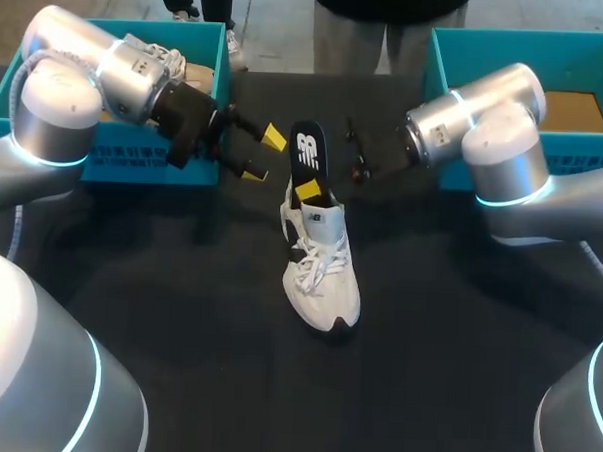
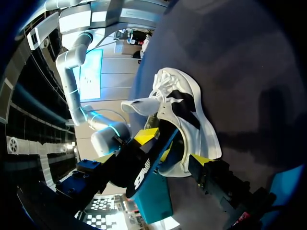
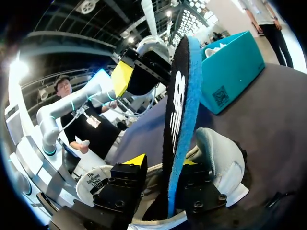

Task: Take the shoe out of the shoebox, open the shoe tongue, remove and reinsert the insole, then place the shoe into the shoebox

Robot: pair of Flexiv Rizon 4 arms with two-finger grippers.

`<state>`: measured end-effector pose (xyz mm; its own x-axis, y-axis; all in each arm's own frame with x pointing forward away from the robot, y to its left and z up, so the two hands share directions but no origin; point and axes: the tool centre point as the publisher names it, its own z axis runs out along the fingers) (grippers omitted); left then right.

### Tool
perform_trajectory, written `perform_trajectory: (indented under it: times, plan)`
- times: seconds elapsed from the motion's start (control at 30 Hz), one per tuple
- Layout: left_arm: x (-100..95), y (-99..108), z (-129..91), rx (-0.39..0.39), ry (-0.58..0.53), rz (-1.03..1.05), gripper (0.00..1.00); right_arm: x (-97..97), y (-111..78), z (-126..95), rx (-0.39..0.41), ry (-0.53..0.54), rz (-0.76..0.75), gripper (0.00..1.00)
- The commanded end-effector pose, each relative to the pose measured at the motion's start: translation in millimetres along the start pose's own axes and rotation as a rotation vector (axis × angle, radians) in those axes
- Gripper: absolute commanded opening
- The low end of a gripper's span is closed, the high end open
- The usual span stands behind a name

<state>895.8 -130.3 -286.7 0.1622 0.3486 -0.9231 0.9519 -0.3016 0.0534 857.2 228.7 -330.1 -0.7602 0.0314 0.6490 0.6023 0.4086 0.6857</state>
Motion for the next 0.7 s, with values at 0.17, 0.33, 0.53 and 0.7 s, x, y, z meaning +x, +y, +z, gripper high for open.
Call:
perform_trajectory:
  times: [0.17,0.33,0.53,0.7]
  plan:
    - [0.3,-3.9,-1.2,-0.01,0.001,0.0,1.0,-1.1,6.4,-5.8,-0.003,-0.018,-0.011,0.23]
    - [-0.2,-3.6,-2.5,-0.011,0.005,0.001,1.0,-7.7,5.8,-3.0,0.014,0.002,-0.01,0.0]
    - [-1.2,-2.8,-2.6,-0.01,0.007,0.003,1.0,-8.0,-1.8,1.7,0.057,0.036,0.019,0.0]
    - [-1.7,-2.1,-2.0,-0.012,0.006,0.004,1.0,-3.2,-20.1,4.2,0.088,0.048,0.073,0.0]
